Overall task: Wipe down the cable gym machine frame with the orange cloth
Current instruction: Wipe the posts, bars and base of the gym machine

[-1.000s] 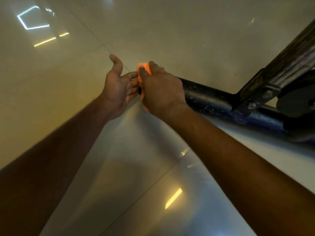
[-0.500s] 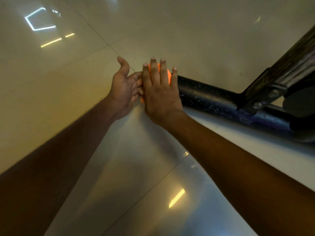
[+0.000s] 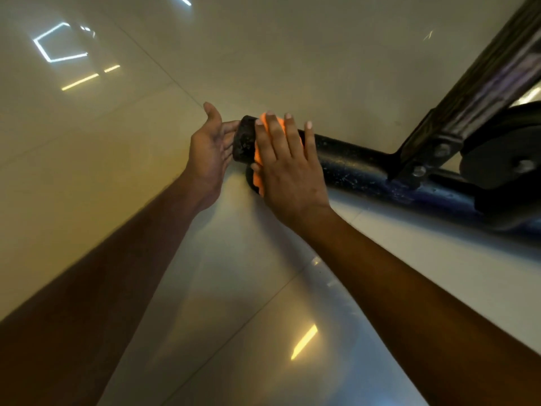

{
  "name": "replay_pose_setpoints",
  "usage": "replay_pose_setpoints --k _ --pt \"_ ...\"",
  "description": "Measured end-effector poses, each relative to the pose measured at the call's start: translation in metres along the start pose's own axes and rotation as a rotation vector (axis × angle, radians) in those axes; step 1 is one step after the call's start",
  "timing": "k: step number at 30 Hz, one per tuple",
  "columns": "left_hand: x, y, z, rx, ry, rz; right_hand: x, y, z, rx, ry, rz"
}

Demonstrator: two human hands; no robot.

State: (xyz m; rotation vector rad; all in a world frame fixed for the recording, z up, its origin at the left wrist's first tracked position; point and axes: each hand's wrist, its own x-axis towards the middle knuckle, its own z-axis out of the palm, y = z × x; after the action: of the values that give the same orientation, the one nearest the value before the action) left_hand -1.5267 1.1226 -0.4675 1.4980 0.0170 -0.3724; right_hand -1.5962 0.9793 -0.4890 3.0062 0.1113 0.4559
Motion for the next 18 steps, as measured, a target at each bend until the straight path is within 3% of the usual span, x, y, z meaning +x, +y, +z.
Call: replay_pose_setpoints --k 8,13,18 --pt "-0.006 -0.002 0.009 0.121 0.007 0.093 -0.082 0.074 -0.004 0.07 0.044 0.151" --pt "-0.008 -0.025 0.016 0.522 0.058 0.302 -0.045 0.05 -0.006 0.138 0.044 0.109" --pt "-0.023 -0.046 0.021 0.965 0.087 0.526 -0.077 0.082 -0.01 0.105 0.035 0.111"
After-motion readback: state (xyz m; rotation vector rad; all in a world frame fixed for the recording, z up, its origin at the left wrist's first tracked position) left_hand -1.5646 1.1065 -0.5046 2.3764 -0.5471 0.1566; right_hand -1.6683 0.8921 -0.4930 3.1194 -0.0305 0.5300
